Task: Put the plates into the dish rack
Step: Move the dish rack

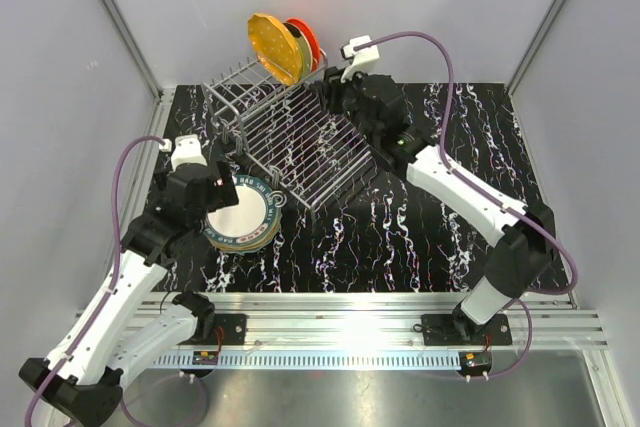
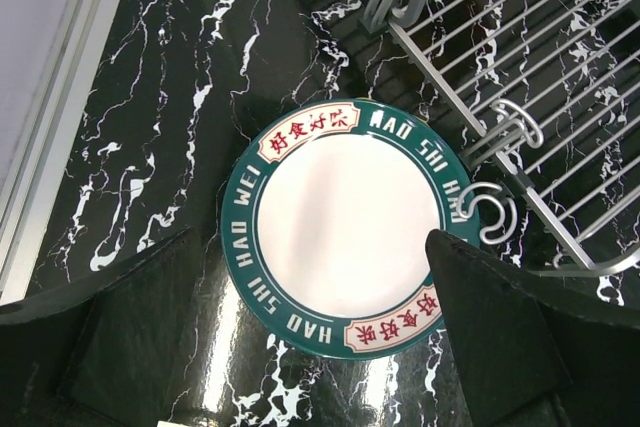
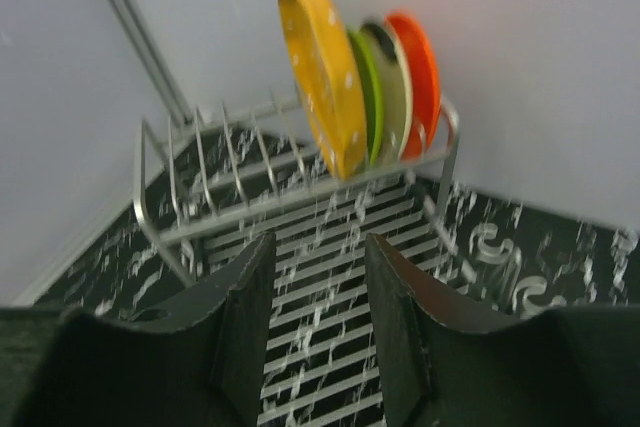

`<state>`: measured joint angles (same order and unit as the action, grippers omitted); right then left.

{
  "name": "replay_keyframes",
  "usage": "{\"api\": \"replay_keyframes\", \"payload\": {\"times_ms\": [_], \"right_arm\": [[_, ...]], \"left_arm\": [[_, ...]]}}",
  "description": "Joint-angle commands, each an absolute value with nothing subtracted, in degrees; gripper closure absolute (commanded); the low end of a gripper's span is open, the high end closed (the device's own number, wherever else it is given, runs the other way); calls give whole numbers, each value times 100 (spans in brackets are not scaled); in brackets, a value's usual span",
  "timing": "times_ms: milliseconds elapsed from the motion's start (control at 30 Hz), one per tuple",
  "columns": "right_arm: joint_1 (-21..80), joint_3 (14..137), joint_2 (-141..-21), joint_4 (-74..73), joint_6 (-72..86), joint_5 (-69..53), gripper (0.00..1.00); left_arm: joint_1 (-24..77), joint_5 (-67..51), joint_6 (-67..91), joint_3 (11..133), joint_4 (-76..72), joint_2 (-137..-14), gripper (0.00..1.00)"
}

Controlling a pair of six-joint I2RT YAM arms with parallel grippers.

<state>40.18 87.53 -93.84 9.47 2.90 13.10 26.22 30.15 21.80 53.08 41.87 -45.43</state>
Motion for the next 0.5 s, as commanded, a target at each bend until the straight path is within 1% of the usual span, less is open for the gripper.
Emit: {"api": "replay_keyframes", "payload": {"times_ms": [0,100,467], "right_arm": [[4069,8464,-9702,-690,1046,844,52],[4078,8394,-9931,-1072,1029,704,53],[4069,8209,-10485,-1116,730,395,52]], "left_arm": [[2488,2945,2136,5309,3920,-4386,1],[2373,2953,2127,5274,3911,-4263,1],[2127,2971,2145,5221,3876,-4131,1]]}}
